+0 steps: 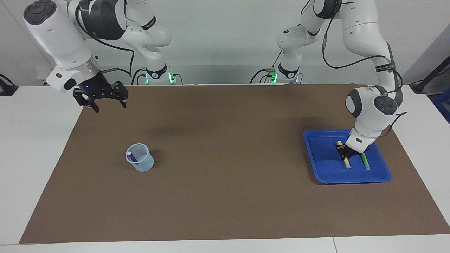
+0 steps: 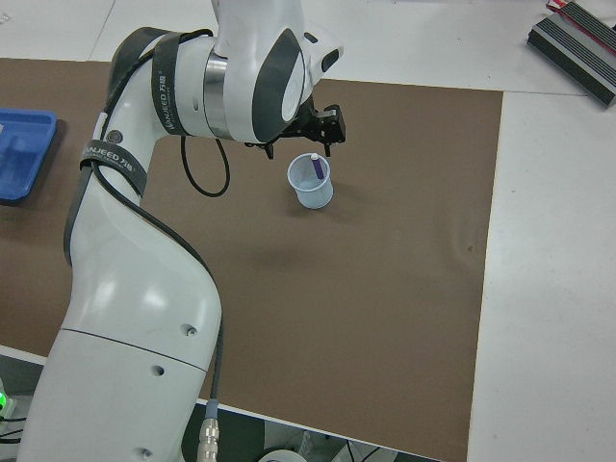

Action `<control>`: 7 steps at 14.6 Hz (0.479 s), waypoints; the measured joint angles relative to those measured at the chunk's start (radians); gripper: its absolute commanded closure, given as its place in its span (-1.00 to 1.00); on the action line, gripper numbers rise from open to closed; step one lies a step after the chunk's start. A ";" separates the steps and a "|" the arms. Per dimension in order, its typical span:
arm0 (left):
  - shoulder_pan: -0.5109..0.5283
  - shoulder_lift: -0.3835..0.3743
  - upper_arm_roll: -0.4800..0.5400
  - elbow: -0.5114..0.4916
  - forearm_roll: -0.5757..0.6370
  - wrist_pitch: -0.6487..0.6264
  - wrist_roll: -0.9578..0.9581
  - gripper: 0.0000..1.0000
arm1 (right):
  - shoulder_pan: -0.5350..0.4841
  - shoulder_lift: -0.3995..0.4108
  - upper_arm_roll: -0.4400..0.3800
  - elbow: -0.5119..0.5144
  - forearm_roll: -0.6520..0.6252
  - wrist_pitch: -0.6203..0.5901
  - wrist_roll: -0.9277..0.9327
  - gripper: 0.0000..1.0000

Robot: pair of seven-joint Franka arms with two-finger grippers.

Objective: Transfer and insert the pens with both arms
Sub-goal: 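Lower the left gripper and grasp the yellow pen in the tray, then lift the yellow pen while the right gripper reaches toward it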

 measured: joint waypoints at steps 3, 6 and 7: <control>-0.013 -0.001 -0.001 0.061 -0.129 -0.058 -0.030 1.00 | 0.000 0.000 0.000 0.000 0.000 0.000 0.000 -1.00; -0.059 -0.002 -0.005 0.099 -0.165 -0.085 -0.186 1.00 | 0.000 0.000 0.001 0.000 0.000 0.000 0.000 -1.00; -0.078 -0.003 -0.009 0.105 -0.167 -0.092 -0.250 1.00 | 0.000 0.000 0.001 0.000 0.000 0.000 0.000 -1.00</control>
